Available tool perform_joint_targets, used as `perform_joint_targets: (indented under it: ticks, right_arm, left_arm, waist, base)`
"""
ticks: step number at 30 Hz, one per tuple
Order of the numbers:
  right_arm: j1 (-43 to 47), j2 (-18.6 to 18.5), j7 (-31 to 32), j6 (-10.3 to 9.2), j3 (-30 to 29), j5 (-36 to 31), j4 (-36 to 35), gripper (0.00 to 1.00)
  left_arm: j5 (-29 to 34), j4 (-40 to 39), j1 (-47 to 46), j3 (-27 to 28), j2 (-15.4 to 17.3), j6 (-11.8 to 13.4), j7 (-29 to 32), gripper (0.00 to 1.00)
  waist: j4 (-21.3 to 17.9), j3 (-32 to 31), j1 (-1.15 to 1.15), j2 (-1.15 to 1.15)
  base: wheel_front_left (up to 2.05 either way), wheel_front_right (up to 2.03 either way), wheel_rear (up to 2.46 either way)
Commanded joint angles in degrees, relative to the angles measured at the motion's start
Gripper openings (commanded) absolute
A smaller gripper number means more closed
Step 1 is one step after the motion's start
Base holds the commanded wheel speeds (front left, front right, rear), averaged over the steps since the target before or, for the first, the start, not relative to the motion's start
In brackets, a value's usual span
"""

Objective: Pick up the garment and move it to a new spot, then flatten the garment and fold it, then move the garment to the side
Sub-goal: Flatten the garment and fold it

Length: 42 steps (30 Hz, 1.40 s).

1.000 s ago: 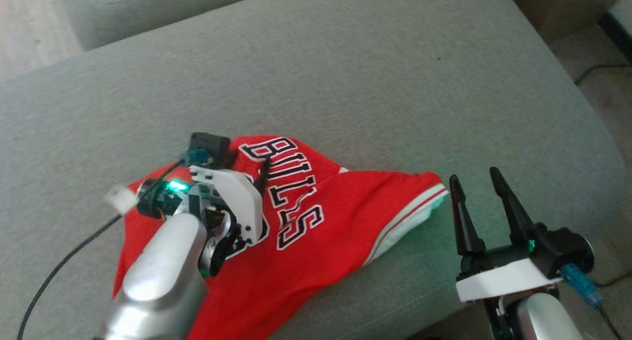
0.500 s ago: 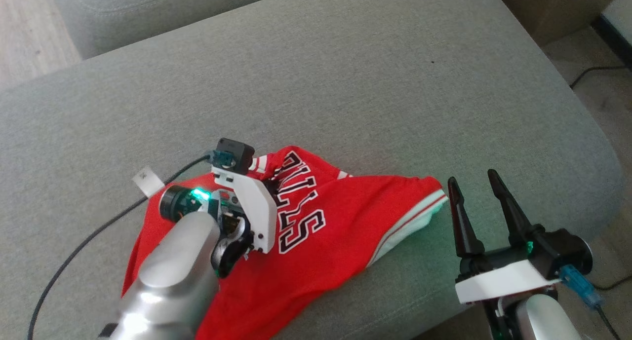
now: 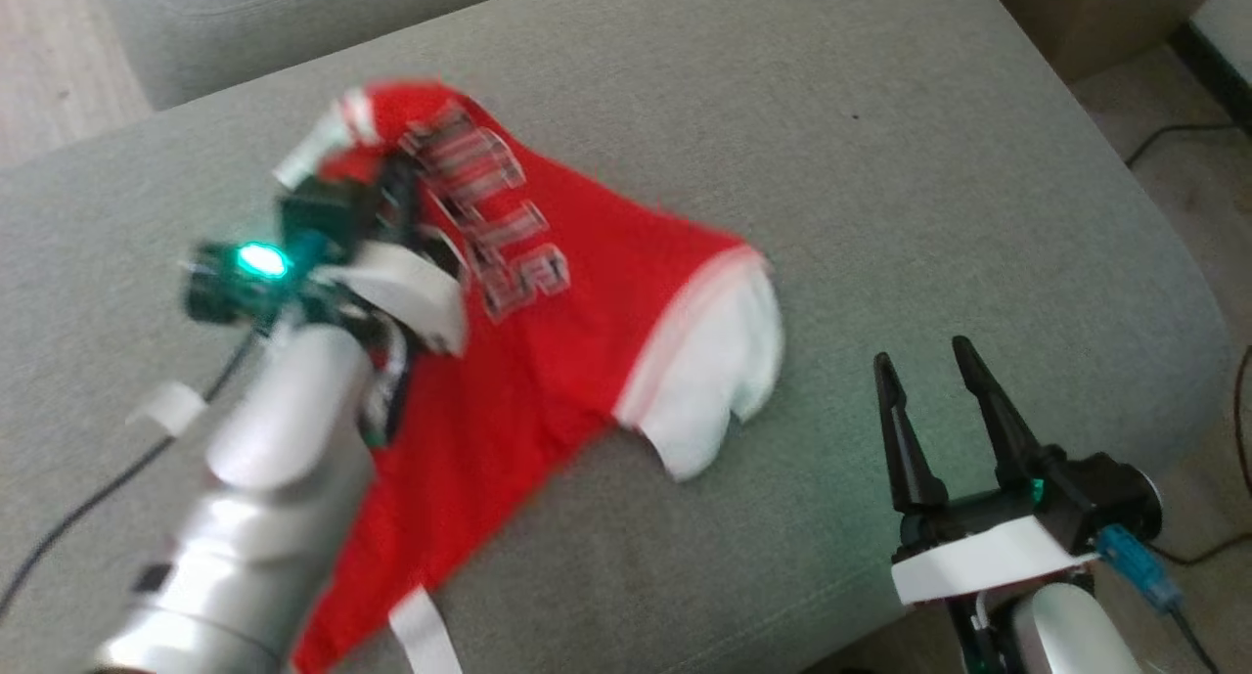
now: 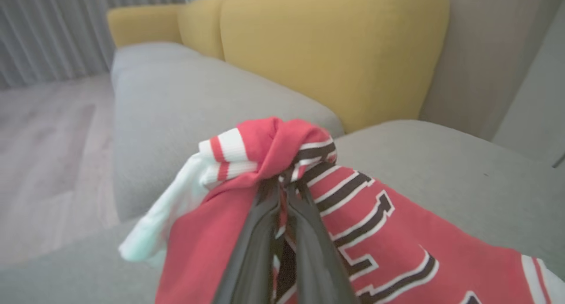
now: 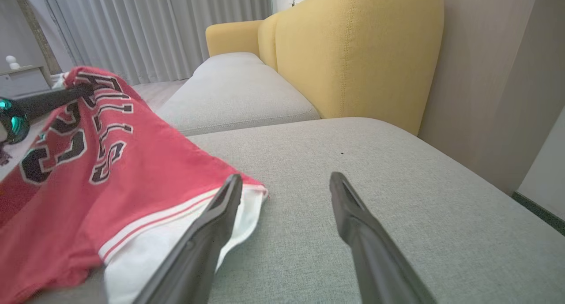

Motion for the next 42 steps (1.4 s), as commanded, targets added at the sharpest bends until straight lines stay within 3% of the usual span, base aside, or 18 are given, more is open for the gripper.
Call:
perform_joint_targets:
  ticks: [1,5,9,10,12,15,19,34,42]
  right_arm:
    - [-2.1,-0.3,-0.6,0.44,1.6,-0.4,-1.5,1.0]
    - [-2.4,-0.3,-0.6,0.44,2.1,-0.7,-1.3,1.0]
    - [-2.3,-0.3,-0.6,0.44,2.2,-0.9,-1.4,1.0]
    - [-2.2,-0.3,-0.6,0.44,2.1,-0.9,-1.4,1.0]
    - [-2.0,-0.3,-0.6,0.44,1.8,-0.9,-1.5,1.0]
    - [-1.6,-0.3,-0.6,0.44,0.8,-0.9,-1.9,1.0]
    - [-1.7,-0.3,-0.6,0.44,-1.7,-1.2,-3.1,1.0]
    - [0.4,-0.3,-0.6,0.44,-12.1,-5.9,-2.8,1.0]
    - [2.5,-0.3,-0.6,0.44,-13.8,-7.2,-1.5,1.0]
  left_arm:
    - [1.1,-0.5,-4.1,2.6,2.3,1.0,-2.6,0.0]
    - [3.4,4.4,-7.5,4.2,4.6,4.2,-9.9,0.0]
    - [4.8,9.6,-9.3,4.2,5.3,4.7,-12.1,0.0]
    - [4.5,10.8,-9.3,4.6,5.0,4.6,-12.4,0.12]
    - [4.0,12.7,-9.2,5.2,4.3,4.6,-12.6,1.0]
    - [3.6,13.5,-8.9,5.7,2.7,4.4,-12.8,1.0]
    - [3.6,5.3,-4.2,8.3,0.6,4.7,-12.8,1.0]
    - [6.1,-26.3,34.4,14.5,-1.9,2.6,-12.9,1.0]
    - [7.1,-32.0,47.2,20.4,-3.1,-0.5,-12.9,1.0]
  waist:
    - [-0.7,0.2,0.0,0.0]
    - [-2.2,0.4,0.0,0.0]
    - [-3.0,0.9,0.0,0.0]
    - [-3.0,0.9,0.0,0.0]
    - [-2.8,1.1,0.0,0.0]
    - [-1.6,1.4,0.0,0.0]
    - [1.8,0.7,0.0,0.0]
    - [16.6,-8.0,0.0,0.0]
    - [21.9,-10.8,0.0,0.0]
  base:
    - [0.0,0.0,0.0]
    - [0.0,0.0,0.0]
    - [0.0,0.0,0.0]
    - [0.0,0.0,0.0]
    - [0.0,0.0,0.0]
    - [0.0,0.0,0.0]
    - [0.0,0.0,0.0]
    - [0.0,0.0,0.0]
    - [0.0,0.0,0.0]
